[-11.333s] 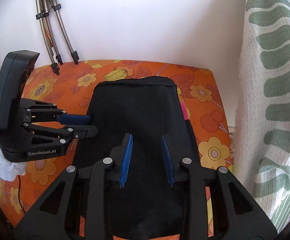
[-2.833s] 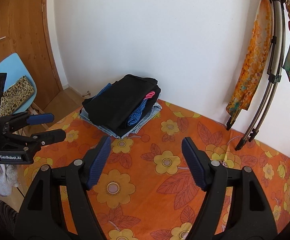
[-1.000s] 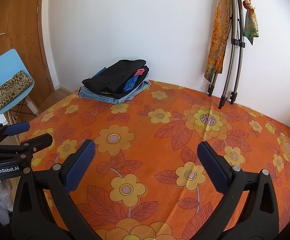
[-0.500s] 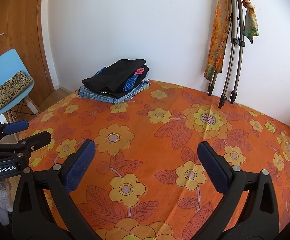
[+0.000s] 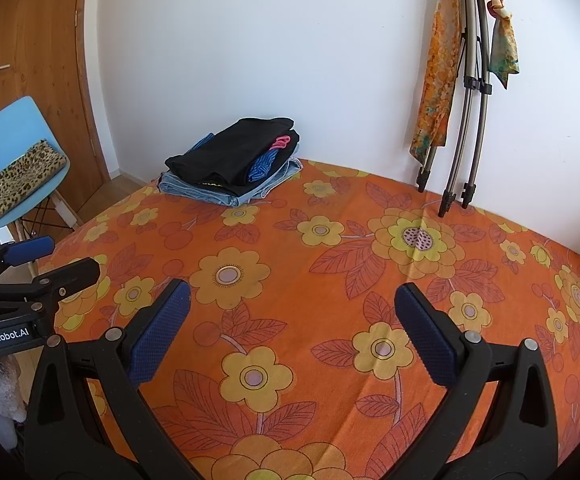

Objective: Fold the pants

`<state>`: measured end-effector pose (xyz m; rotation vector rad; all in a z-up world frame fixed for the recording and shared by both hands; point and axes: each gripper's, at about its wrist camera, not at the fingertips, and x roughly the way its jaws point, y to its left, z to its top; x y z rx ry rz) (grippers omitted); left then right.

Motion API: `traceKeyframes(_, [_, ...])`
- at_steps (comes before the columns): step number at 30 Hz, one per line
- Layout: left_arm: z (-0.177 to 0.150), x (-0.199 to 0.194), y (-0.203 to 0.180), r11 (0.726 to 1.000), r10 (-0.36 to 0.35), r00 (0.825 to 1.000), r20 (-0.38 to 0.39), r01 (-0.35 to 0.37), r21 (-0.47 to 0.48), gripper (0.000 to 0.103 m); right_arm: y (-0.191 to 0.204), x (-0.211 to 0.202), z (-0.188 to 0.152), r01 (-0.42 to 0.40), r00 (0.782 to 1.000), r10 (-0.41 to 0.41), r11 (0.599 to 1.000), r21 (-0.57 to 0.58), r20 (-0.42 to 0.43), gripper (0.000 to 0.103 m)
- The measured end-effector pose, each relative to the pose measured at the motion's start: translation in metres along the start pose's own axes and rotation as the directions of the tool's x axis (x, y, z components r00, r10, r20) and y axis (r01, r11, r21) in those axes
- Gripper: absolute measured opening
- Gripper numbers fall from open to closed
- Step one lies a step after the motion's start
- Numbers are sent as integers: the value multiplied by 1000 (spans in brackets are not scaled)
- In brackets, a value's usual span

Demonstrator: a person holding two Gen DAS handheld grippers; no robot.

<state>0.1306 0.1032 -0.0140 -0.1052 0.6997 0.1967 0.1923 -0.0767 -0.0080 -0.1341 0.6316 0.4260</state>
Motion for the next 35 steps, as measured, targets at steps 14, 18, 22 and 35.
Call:
traceKeyframes(14, [-1, 1, 0, 1000, 0, 1000, -4, 0, -1, 85, 0, 0, -1, 1, 1000, -1, 1000, -1, 0, 103])
traceKeyframes(18, [-1, 0, 0, 1000, 1, 1000, -4, -1, -1, 85, 0, 0, -1, 0, 1000, 0, 1000, 0, 0, 103])
traceKeyframes(22, [-1, 0, 1, 1000, 3, 1000, -6, -3, -2, 85, 0, 0, -1, 0, 1000, 0, 1000, 0, 0, 103])
traceKeyframes(35, [-2, -4, 1, 1000, 21, 999, 25, -21, 5, 85, 1, 0, -1, 1, 1000, -1, 1000, -2, 0, 103])
